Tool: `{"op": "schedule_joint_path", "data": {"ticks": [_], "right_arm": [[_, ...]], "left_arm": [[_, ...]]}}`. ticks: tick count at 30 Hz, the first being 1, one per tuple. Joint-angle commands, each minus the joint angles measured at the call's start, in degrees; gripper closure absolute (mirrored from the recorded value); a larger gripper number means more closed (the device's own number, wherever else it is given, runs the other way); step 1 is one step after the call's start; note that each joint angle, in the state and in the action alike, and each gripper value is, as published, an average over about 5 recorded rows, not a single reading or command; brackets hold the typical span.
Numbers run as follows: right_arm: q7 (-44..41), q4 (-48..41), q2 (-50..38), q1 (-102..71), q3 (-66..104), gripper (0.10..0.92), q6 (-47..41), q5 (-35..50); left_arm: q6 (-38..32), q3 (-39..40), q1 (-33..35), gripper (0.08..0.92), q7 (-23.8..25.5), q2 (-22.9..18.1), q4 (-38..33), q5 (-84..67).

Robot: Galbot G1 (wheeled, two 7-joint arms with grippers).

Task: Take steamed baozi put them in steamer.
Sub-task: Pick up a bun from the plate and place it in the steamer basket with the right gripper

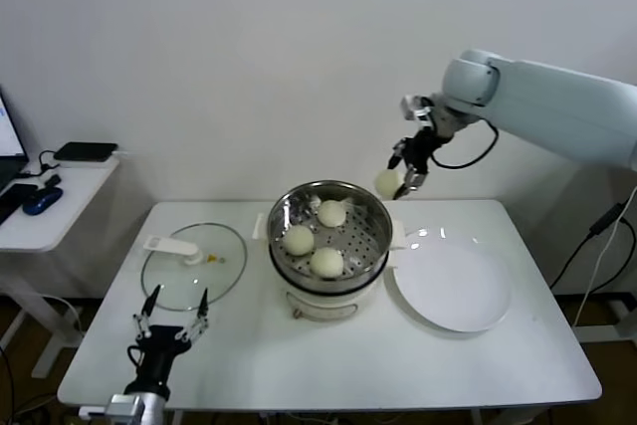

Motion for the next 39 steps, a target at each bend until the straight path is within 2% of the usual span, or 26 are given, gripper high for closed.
{"op": "schedule_joint_path", "data": {"ticks": [1,17,39], "right_arm": [[1.91,0.54,8.26,-2.57,-0.18,0.347,-2.13,4.08],[3.27,-2.0,6.67,-11.16,1.2,0.342,-1.43,-2.88],[3.08,-3.53,7.01,-13.25,1.06,0.339,-0.55,-5.46]], "left_arm": [[0.01,0.02,0.32,0.177,0.0,0.47,-0.65,0.27],[-0.33,-1.02,1.11,0.177,-0.03,1.2,-0.36,-0.39],[-0.6,-0.82,1.17,0.177,-0.02,0.99,0.21,-0.26]]}}
